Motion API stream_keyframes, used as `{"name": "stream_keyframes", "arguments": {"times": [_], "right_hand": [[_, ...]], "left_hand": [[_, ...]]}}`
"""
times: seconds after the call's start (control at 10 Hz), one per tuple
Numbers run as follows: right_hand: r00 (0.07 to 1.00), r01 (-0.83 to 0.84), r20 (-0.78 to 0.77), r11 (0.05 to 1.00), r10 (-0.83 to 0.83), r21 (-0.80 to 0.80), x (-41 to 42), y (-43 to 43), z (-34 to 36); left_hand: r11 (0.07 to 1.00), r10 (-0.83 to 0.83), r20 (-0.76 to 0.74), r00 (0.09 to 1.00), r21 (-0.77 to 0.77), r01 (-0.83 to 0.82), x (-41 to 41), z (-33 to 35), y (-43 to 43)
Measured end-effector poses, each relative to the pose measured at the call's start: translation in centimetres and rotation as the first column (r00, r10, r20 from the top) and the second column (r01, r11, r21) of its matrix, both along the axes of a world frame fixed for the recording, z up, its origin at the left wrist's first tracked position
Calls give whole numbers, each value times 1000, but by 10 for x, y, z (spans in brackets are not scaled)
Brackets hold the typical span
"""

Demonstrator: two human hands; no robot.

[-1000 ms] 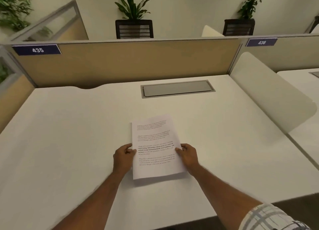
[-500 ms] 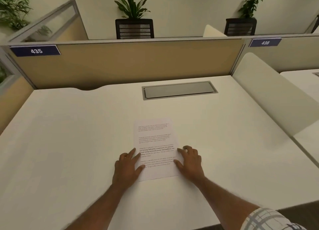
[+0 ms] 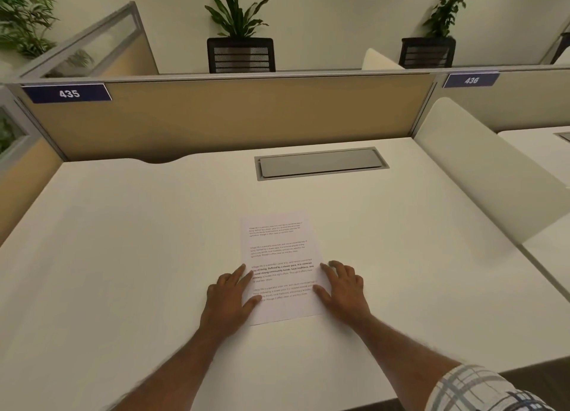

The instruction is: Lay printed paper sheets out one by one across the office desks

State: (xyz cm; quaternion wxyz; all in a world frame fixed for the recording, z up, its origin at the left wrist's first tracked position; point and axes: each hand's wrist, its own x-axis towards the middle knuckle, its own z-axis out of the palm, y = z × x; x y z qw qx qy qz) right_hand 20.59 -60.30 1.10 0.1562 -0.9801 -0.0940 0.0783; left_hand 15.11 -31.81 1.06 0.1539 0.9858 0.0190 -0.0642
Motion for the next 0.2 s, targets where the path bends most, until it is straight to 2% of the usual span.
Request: {"name": "stream_keyframes", "arguments": {"times": [0.1, 0.2], "right_hand": [[1000, -7, 24, 1000, 6, 13, 4, -5, 3], [995, -55, 79, 998, 58, -40, 17, -13, 14]], "left_hand": [[1000, -8, 35, 999, 22, 7, 0, -1, 16], [997, -19, 90, 996, 75, 12, 7, 5, 37]]}}
